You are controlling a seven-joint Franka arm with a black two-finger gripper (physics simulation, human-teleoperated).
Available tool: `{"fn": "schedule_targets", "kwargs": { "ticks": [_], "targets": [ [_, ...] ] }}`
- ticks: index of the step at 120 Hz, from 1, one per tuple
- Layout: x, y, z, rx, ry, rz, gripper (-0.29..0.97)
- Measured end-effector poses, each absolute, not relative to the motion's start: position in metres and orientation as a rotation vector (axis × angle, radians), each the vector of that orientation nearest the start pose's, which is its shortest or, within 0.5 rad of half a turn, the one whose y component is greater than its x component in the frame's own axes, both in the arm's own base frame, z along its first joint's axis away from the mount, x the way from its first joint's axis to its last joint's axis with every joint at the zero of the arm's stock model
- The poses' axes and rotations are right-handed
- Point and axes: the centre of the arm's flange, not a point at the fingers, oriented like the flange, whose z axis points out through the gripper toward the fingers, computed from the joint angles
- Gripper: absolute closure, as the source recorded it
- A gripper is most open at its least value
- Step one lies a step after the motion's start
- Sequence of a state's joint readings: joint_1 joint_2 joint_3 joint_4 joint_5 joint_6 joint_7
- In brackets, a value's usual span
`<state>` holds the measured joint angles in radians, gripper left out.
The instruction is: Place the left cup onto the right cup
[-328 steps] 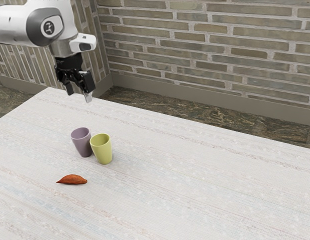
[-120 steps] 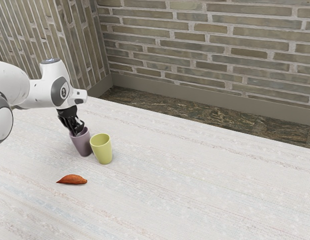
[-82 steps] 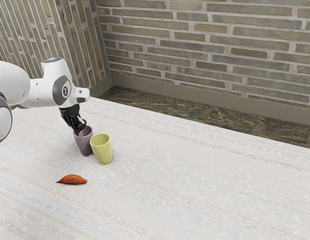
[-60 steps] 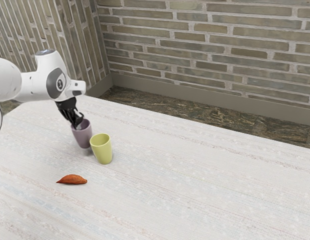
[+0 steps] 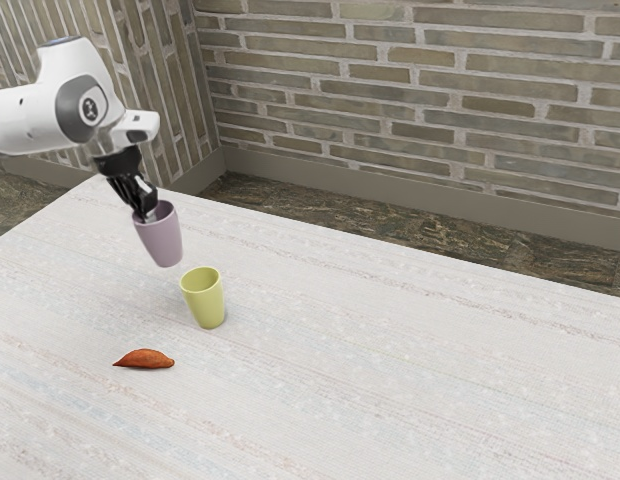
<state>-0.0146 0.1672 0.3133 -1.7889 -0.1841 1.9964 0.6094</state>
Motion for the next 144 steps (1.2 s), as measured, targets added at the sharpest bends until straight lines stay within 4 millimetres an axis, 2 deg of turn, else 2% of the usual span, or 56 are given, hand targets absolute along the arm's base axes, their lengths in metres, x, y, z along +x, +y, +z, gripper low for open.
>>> {"fn": "schedule_targets", "kwargs": {
  "ticks": [11, 32, 86, 144],
  "targets": [
    [0.591, 0.140, 0.471, -3.205, 0.451, -0.138, 0.78],
    [0.599, 0.115, 0.469, -3.161, 0.539, -0.109, 0.78],
    [0.620, 0.116, 0.428, -3.124, 0.517, -0.098, 0.78],
    [0.631, 0.117, 0.387, -3.135, 0.481, -0.068, 0.78]
  ]
}}
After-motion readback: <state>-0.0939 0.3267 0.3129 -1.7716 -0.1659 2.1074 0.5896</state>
